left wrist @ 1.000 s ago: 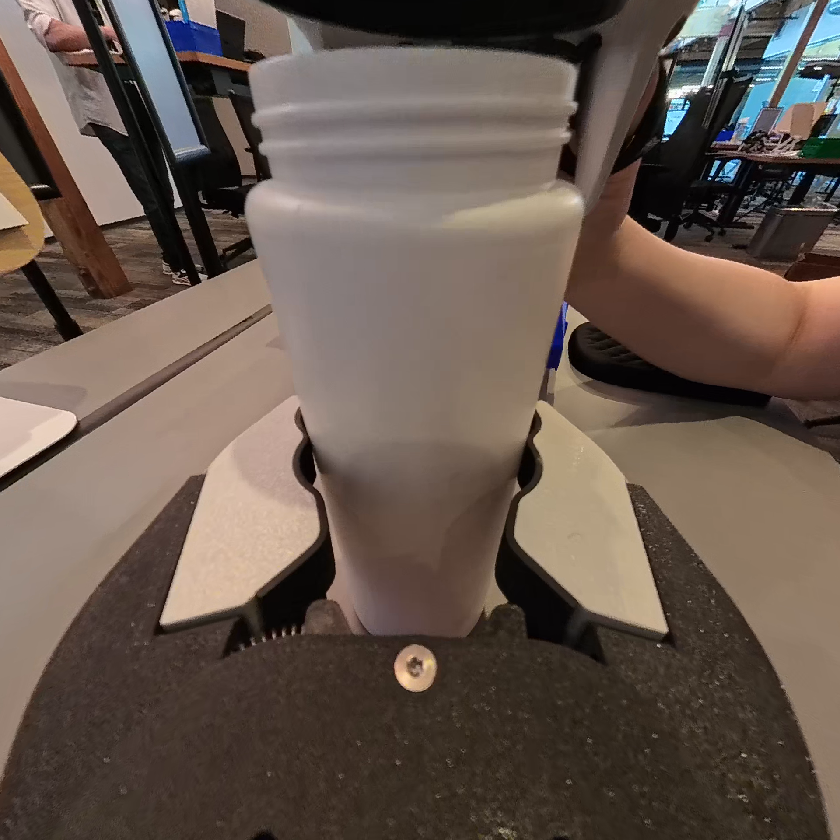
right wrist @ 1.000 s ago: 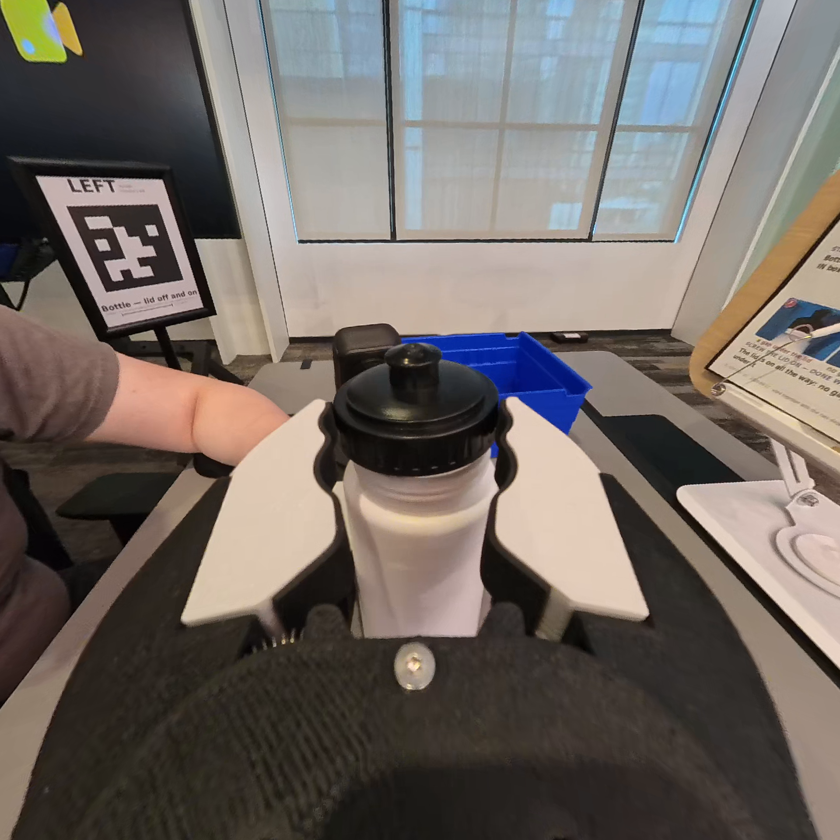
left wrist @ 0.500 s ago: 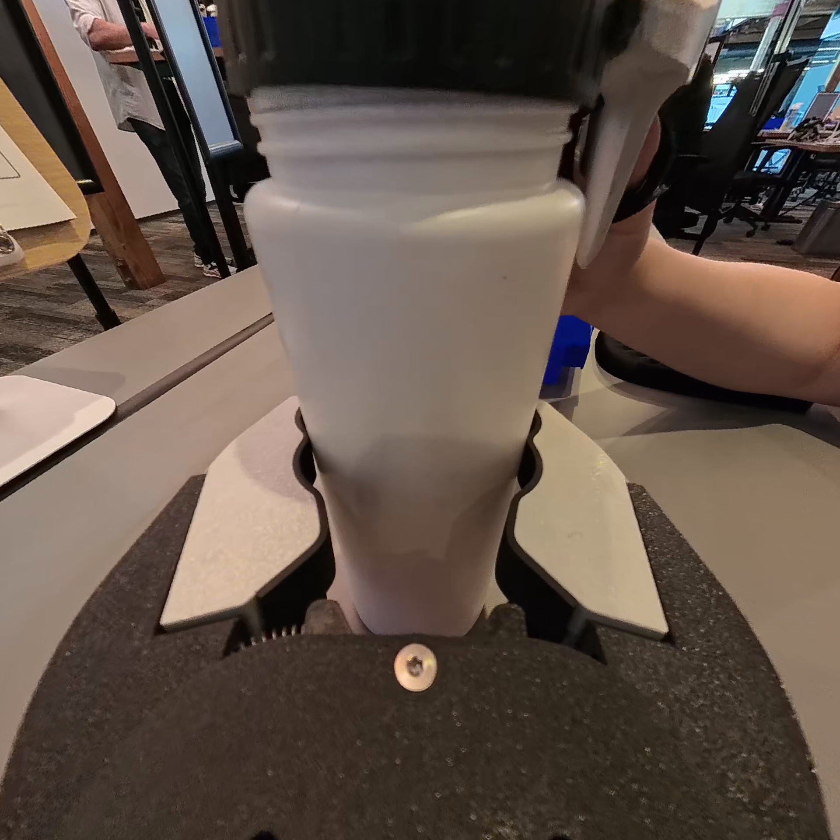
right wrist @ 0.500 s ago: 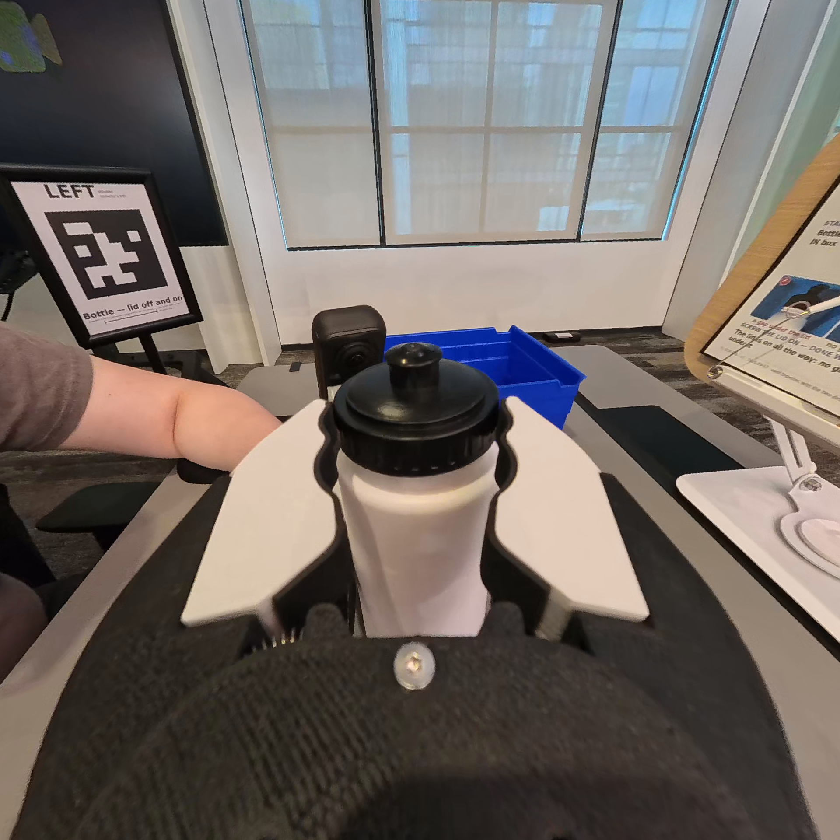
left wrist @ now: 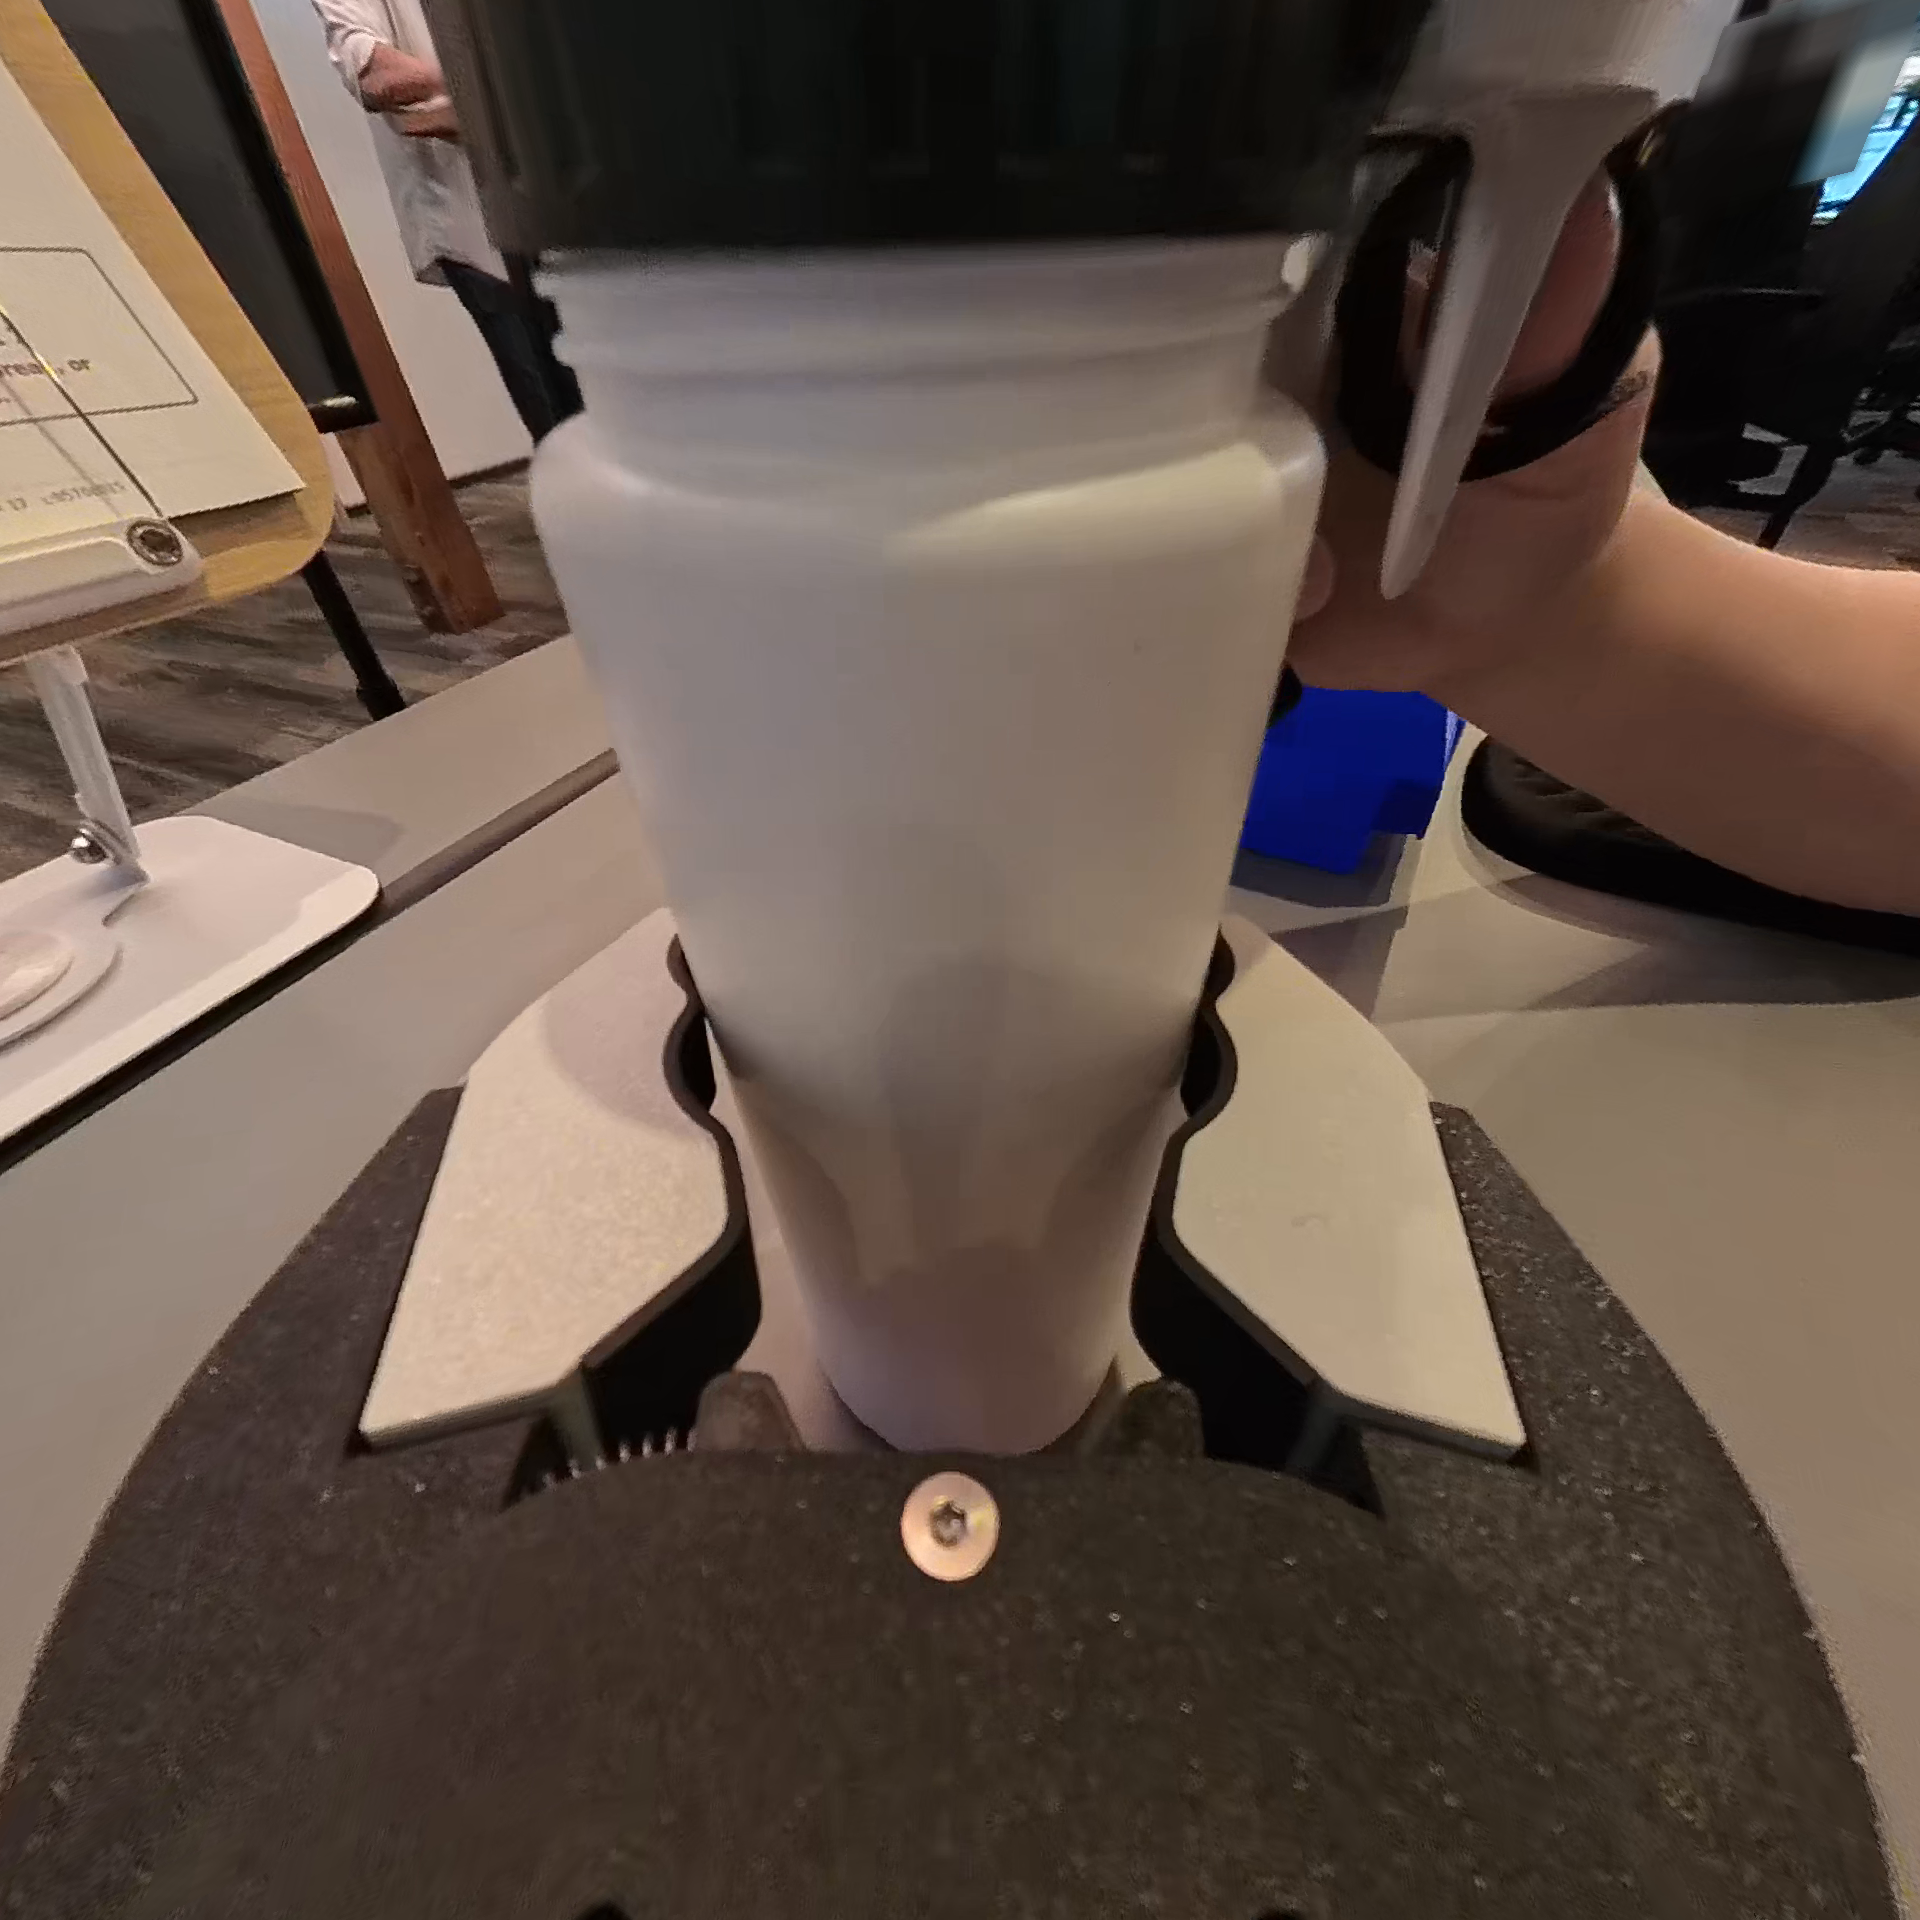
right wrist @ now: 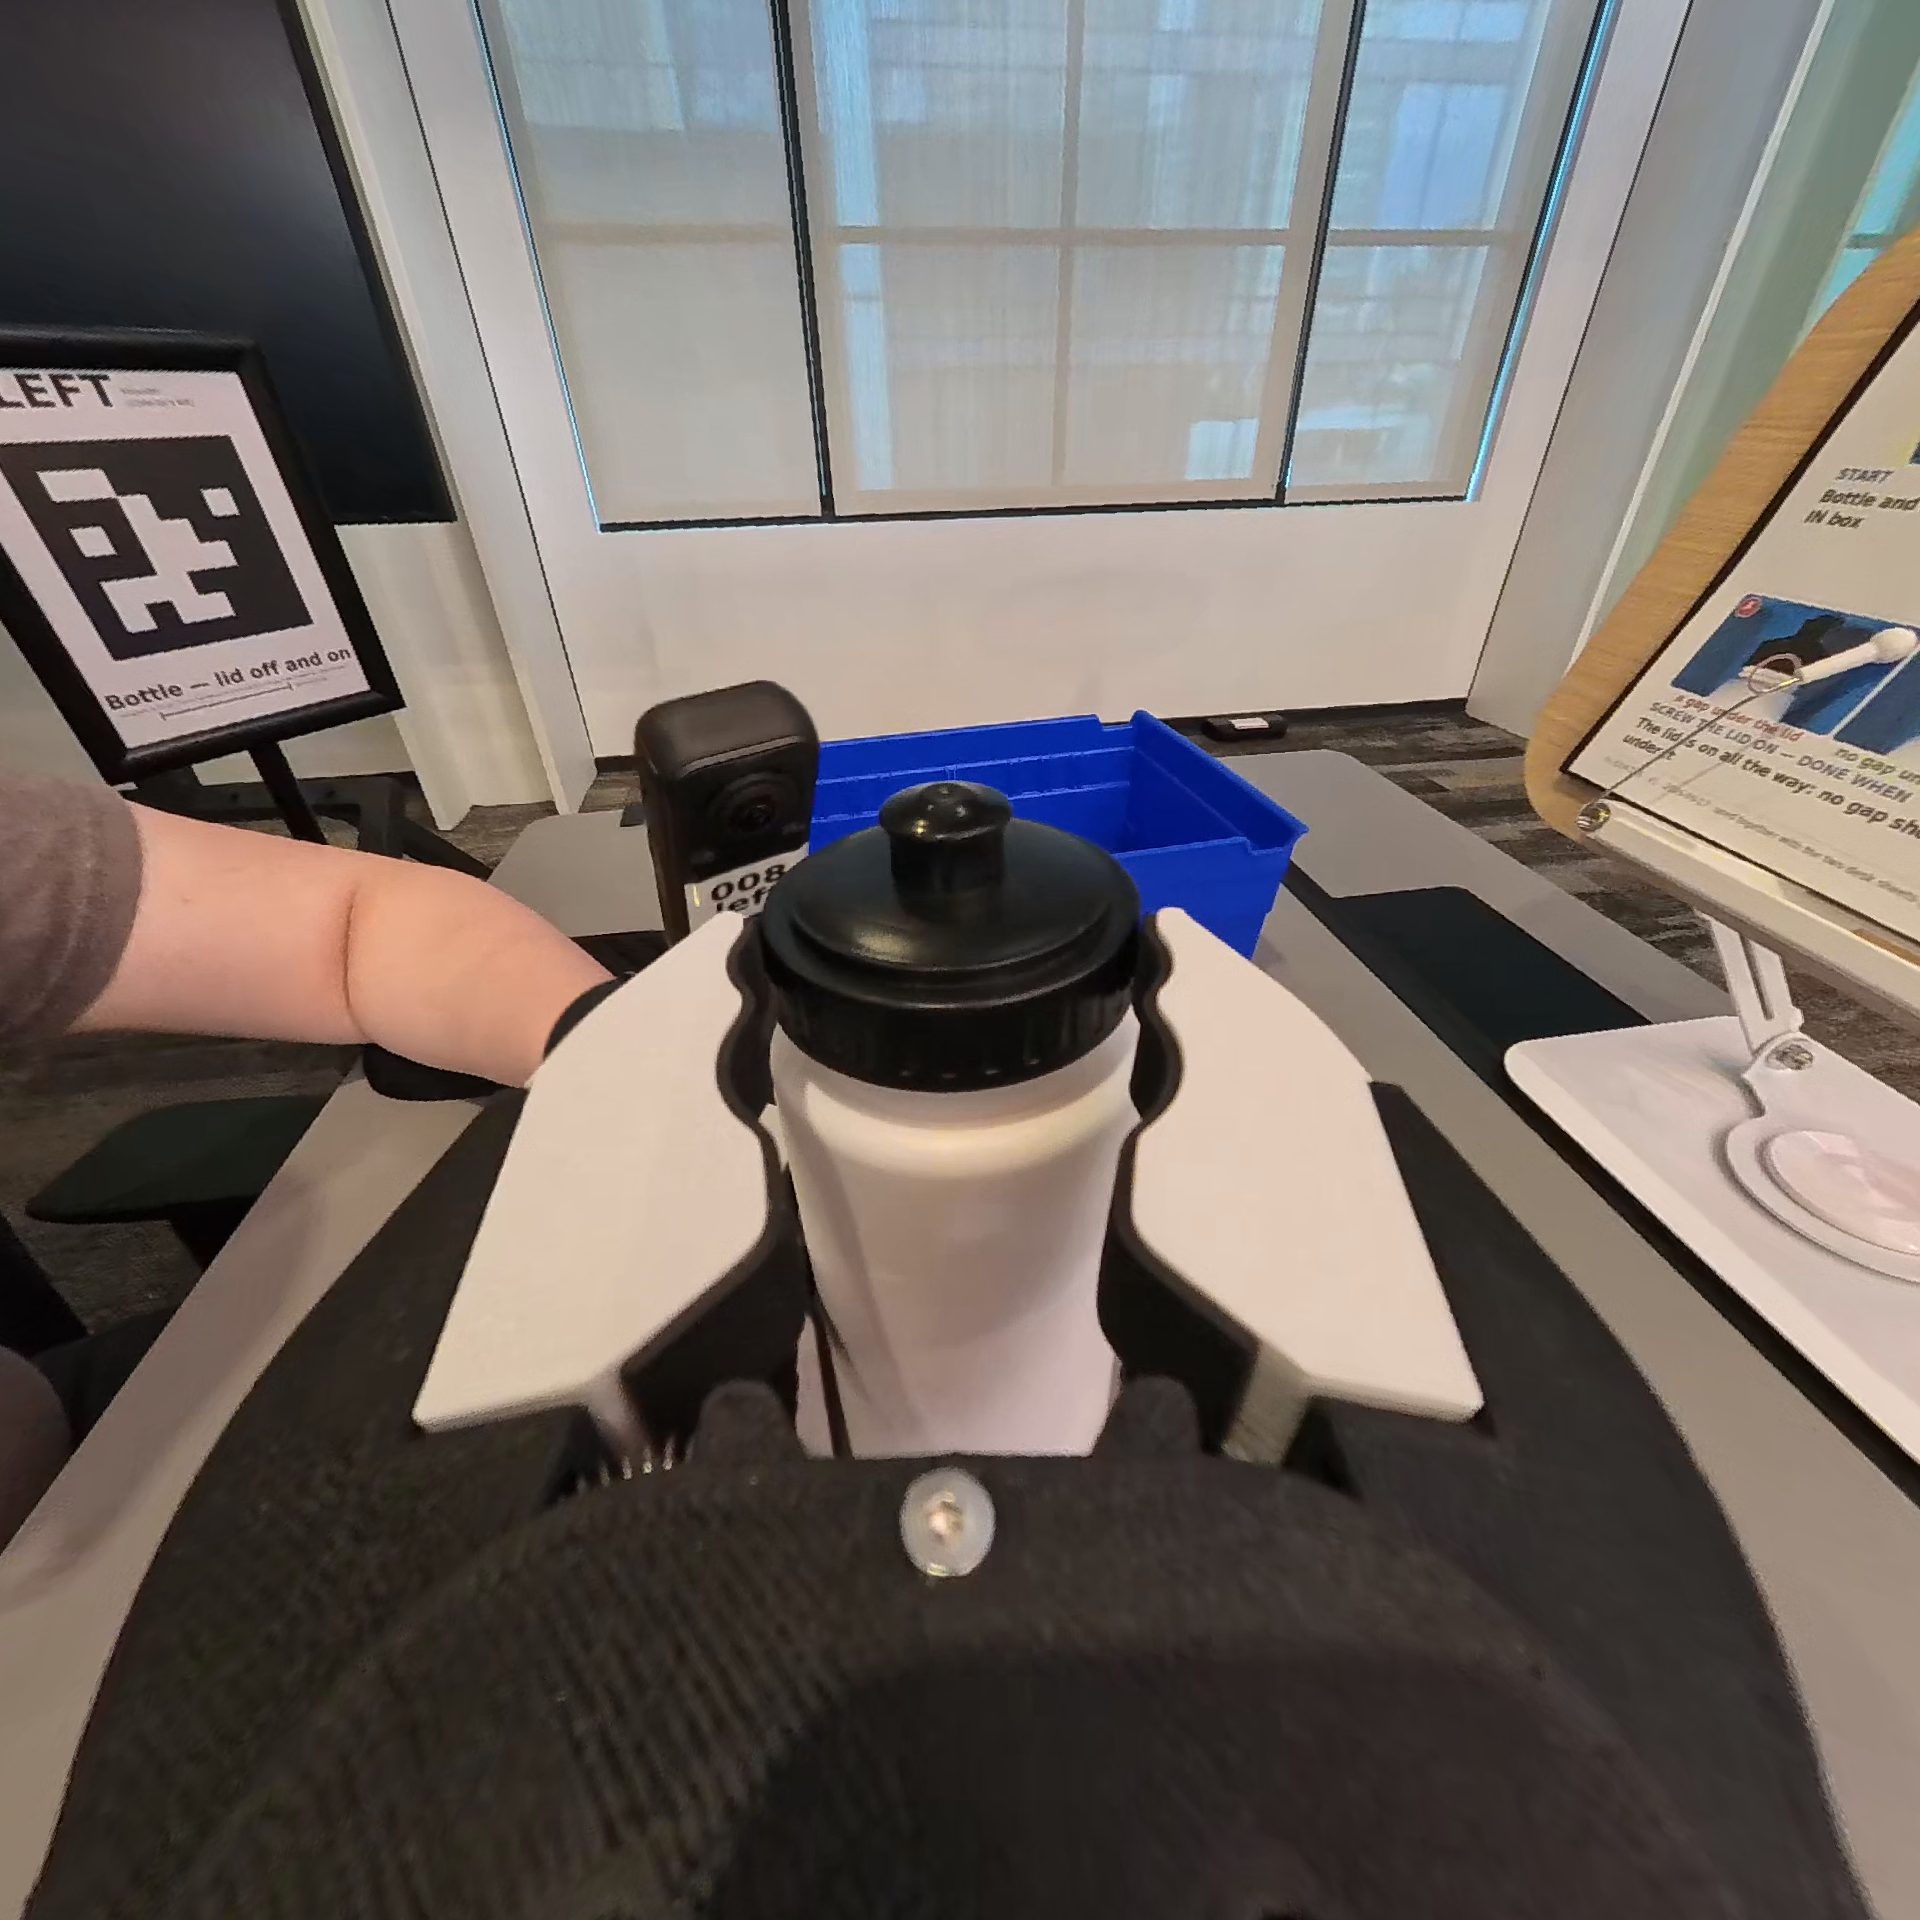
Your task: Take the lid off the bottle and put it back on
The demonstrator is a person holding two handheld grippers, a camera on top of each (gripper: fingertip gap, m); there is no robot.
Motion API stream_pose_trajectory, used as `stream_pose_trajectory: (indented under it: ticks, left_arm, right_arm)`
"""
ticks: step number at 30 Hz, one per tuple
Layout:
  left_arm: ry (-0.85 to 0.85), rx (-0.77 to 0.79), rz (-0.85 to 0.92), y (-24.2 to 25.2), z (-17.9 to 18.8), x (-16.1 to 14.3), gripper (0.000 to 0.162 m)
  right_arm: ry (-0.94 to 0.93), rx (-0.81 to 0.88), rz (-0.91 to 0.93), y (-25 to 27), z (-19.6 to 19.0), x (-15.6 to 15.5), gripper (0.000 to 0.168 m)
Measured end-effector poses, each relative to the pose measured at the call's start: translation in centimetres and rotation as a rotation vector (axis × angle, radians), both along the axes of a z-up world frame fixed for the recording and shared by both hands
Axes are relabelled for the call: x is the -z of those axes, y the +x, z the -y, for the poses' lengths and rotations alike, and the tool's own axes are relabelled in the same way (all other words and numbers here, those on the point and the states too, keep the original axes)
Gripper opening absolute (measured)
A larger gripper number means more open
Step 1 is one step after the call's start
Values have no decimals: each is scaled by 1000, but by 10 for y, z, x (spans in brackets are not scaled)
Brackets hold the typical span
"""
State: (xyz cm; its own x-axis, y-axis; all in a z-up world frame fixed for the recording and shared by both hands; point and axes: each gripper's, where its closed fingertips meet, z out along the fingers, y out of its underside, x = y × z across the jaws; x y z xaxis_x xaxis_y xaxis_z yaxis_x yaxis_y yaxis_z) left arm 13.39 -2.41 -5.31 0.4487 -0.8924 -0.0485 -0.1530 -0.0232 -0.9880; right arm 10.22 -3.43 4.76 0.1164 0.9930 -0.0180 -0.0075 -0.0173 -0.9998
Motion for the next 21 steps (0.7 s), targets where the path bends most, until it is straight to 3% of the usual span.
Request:
stream_pose_trajectory:
  ticks: [3, 5, 8, 12, 18, 21]
  left_arm:
    - [51, 2, 55, 1, 1, -11, 112]
    - [79, 21, 81, 2, 4, -21, 108]
    - [53, 11, 96, -1, 3, -25, 86]
    - [52, -43, 92, -3, 2, -25, 86]
    - [53, -268, 20, -7, -9, -24, 86]
    - [58, -253, 24, -6, -10, -23, 86]
  right_arm:
    - [9, -2, 9, 1, 0, 0, 69]
    - [12, -4, 13, 1, 0, 0, 69]
    - [20, -16, 14, 1, 1, 0, 69]
    - [25, -4, 14, 0, 1, 0, 69]
    - [13, 28, 5, 1, -4, 0, 70]
    - [9, 45, 5, 2, -6, 0, 70]
